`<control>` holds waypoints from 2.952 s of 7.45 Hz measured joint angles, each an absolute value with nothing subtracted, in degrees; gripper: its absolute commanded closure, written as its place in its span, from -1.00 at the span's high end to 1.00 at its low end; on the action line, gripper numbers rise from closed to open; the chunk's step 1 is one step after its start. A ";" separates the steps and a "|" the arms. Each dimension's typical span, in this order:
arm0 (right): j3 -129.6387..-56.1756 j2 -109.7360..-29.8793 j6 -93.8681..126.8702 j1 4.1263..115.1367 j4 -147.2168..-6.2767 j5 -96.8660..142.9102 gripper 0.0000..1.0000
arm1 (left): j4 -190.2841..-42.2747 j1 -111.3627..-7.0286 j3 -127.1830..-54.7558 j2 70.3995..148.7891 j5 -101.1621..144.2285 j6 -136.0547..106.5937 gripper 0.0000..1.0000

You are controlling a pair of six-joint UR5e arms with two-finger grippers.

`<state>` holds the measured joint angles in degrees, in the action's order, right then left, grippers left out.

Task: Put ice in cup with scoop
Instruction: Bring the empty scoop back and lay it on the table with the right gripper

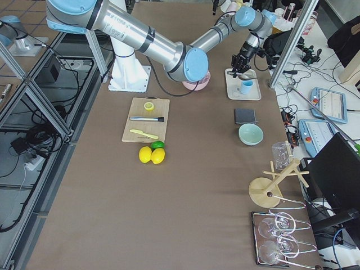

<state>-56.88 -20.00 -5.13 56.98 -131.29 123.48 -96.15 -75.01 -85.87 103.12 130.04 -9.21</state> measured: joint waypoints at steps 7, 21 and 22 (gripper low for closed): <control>-104.66 -60.22 21.66 56.99 -127.86 129.11 -1.00 | -95.04 -87.27 -93.95 89.46 133.46 -7.69 0.94; -99.79 -73.36 46.14 43.96 -101.63 129.72 1.00 | -95.08 -87.33 -91.21 89.38 132.91 -6.19 0.95; -99.82 -73.28 46.07 44.93 -100.63 129.72 1.00 | -95.09 -87.31 -91.03 89.34 132.90 -6.17 0.95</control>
